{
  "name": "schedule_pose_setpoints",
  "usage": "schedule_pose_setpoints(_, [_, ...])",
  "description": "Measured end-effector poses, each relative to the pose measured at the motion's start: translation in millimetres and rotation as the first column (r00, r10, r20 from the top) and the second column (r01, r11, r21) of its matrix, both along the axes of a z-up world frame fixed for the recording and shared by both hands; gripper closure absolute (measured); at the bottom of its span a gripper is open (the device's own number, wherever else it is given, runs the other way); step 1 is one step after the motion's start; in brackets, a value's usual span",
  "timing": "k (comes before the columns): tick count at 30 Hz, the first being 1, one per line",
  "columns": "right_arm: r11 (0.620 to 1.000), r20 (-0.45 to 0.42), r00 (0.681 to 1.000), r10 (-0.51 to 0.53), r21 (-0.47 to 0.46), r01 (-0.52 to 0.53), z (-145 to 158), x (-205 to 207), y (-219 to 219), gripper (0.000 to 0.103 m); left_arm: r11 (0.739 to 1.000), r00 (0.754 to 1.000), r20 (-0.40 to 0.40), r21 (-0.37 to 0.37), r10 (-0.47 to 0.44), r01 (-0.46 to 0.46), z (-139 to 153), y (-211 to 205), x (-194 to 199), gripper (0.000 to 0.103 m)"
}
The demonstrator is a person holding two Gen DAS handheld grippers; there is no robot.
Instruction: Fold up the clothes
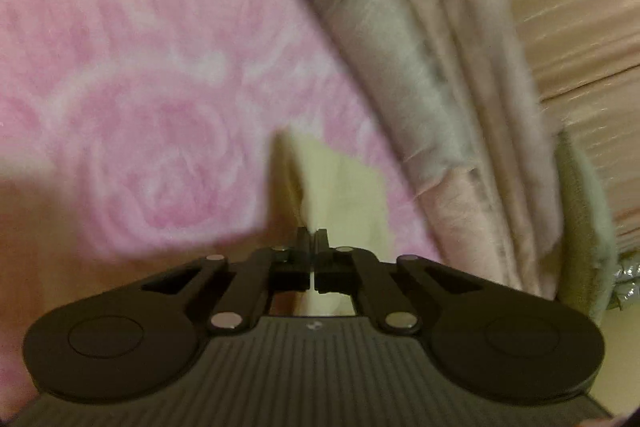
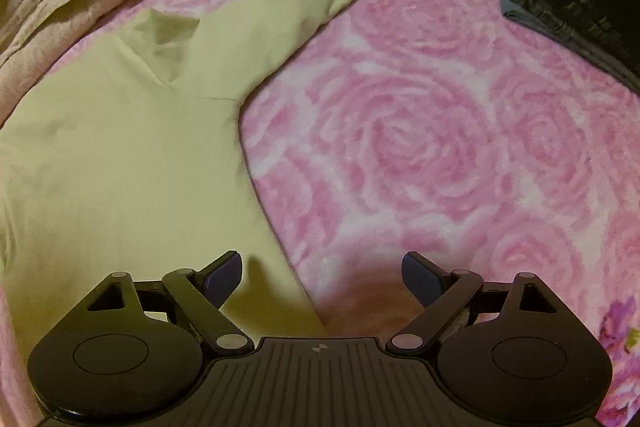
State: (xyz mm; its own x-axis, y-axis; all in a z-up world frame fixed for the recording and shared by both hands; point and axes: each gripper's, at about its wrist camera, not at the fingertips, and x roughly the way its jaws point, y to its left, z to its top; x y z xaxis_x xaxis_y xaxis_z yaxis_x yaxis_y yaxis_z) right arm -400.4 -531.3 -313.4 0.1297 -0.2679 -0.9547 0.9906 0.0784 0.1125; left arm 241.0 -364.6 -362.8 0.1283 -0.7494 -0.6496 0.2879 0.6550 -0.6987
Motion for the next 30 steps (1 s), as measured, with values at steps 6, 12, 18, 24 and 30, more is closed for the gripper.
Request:
schedule_pose_setpoints(6, [1.000, -0.014, 1.000, 0.011, 0.029, -0.010, -12.6, 4.4, -13.2, 0.013, 0.999, 0.987, 0.160, -0.036, -0.014, 0.020, 122.4, 51.9, -31.7, 0.103])
schedule_pose_setpoints(12, [0.999, -0.021, 1.000, 0.021, 0.045, -0.020, -21.3, 8.0, -23.5, 0.013, 0.981, 0.948, 0.262, -0.019, -0.179, 0.191, 144.1, -58.7, -20.2, 0.065])
schedule_pose_setpoints(18, [0.998, -0.010, 0.999, 0.041, 0.039, -0.041, -20.1, 5.9, -22.9, 0.011, 0.970, 0.971, 0.120, 0.160, -0.206, 0.185, 65.2, -92.1, -17.0, 0.067])
schedule_pose_setpoints(24, [0.999, 0.004, 0.999, 0.052, 0.006, -0.052, -23.1, 1.3, -12.7, 0.008, 0.924, 0.945, 0.248, 0.366, -0.214, 0.113, 47.4, 7.6, -41.4, 0.059])
schedule_pose_setpoints(30, [0.998, -0.056, 0.997, 0.060, -0.011, -0.060, -28.7, 17.4, -9.0, 0.001, 0.779, 0.715, 0.482, 0.612, -0.505, 0.137, 28.5, 48.0, -91.9, 0.050])
